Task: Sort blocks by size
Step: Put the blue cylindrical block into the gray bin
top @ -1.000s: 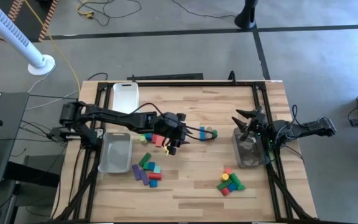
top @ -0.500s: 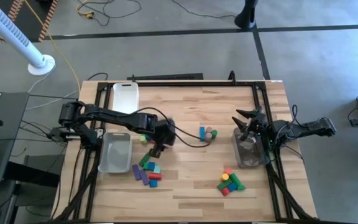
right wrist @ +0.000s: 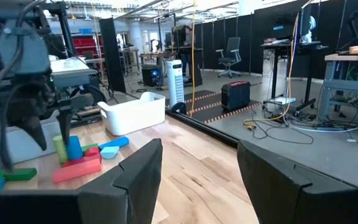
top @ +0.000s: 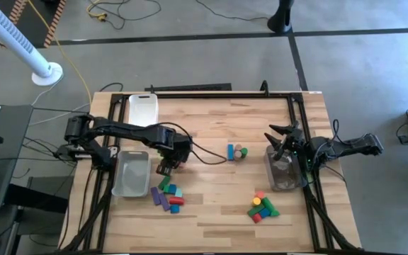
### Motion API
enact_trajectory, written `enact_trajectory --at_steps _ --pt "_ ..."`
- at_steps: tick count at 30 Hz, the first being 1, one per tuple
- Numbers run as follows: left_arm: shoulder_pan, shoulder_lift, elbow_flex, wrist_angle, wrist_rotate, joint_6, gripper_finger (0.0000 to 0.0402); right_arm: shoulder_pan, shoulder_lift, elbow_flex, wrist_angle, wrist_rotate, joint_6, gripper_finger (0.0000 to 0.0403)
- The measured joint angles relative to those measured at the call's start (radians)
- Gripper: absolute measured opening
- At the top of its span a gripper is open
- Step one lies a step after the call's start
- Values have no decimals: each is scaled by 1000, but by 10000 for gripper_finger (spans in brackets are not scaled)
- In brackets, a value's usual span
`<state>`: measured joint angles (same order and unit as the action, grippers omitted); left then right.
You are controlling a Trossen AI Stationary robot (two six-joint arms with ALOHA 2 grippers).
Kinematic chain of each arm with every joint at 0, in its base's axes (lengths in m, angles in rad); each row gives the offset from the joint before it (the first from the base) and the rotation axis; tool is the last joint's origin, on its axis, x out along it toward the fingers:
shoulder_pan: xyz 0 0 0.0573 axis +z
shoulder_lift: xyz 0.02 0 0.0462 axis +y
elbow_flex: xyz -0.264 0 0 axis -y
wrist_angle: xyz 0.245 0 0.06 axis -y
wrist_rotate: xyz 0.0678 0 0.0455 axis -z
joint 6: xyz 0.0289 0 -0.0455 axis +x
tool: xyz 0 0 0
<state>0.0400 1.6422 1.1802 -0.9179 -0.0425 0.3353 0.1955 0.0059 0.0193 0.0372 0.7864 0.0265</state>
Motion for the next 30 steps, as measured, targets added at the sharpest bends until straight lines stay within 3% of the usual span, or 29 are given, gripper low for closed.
enact_trajectory --at_steps 6,10,16,30 --pt "51 -90 -6 -2 0 -30 185 0 0 0 0 0 0 239" --pt "79 -127 -75 14 9 -34 185 0 0 0 0 0 0 239" --pt "94 -127 -147 74 62 -71 185 0 0 0 0 0 0 239" --pt "89 -125 -149 113 37 -78 185 0 0 0 0 0 0 239"
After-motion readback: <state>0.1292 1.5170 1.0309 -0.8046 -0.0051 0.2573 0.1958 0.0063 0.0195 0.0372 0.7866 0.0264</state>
